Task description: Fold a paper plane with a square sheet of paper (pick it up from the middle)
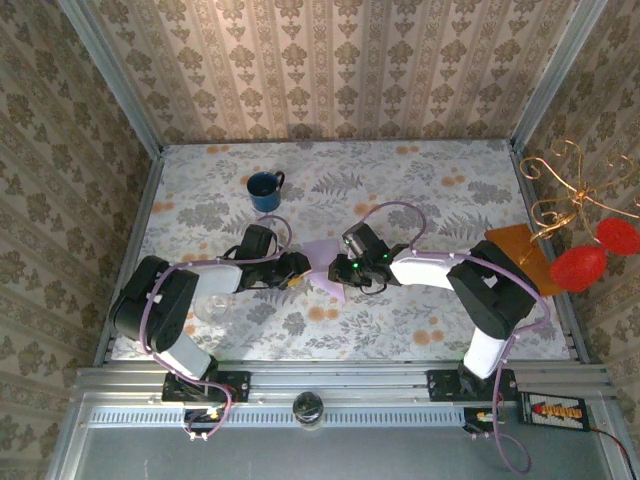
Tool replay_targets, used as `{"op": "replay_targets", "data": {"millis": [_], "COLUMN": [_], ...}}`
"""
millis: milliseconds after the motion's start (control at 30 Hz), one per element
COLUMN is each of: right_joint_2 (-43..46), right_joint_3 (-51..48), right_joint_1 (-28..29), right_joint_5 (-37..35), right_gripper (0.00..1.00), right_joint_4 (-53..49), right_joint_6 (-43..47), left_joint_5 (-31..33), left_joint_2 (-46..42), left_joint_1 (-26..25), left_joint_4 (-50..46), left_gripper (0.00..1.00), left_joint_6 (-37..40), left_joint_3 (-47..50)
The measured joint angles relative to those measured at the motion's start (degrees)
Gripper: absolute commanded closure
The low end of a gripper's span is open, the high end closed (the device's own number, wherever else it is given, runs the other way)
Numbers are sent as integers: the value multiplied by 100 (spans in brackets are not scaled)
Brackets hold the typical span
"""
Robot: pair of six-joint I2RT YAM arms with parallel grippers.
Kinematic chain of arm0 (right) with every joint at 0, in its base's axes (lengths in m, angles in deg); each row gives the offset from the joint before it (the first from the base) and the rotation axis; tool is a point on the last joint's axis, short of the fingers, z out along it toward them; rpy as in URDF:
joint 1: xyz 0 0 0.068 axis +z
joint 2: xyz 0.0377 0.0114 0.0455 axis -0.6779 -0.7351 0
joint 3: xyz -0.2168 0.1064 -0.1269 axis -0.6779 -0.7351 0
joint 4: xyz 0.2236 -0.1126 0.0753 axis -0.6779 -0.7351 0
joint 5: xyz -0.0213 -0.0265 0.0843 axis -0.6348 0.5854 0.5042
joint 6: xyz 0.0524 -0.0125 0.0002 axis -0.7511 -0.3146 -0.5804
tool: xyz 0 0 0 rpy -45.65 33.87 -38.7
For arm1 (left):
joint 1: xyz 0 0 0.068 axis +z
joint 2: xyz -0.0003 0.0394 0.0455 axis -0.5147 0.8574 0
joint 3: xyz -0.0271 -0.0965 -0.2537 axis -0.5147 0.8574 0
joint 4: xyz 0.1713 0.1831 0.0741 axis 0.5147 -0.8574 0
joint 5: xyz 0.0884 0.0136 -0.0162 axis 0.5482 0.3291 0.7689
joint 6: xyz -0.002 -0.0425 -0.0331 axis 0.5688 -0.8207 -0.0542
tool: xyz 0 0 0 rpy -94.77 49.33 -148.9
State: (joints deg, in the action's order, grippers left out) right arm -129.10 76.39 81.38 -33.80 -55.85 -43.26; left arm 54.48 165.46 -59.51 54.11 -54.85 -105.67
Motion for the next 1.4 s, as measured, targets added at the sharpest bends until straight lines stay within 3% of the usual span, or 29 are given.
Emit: {"op": "replay_targets", "data": {"millis": [300, 600, 900, 1133, 1400], "right_joint_2": [-208, -232, -236, -236, -236], "right_joint_3": [-4, -13, -15, -15, -28], "right_joint_1": [-109, -138, -140, -144, -144], "right_joint_5": [50, 127, 144, 144, 146], "right_gripper": [79, 79, 79, 80, 80], "right_joint_4": [11, 92, 94, 94, 111], "right_joint_6": [-59, -149, -151, -151, -151], "left_joint_5": [-68, -160, -111, -85, -111], "left_joint_2": [142, 243, 188, 70, 107], "left_joint_1": [0, -33, -31, -28, -31], "left_joint_4": [20, 61, -103, -341, -330], "left_gripper": [59, 74, 73, 80, 79], "left_joint_6": [-90, -199, -190, -94, -81], "left_joint_3": [-85, -103, -105, -227, -264]}}
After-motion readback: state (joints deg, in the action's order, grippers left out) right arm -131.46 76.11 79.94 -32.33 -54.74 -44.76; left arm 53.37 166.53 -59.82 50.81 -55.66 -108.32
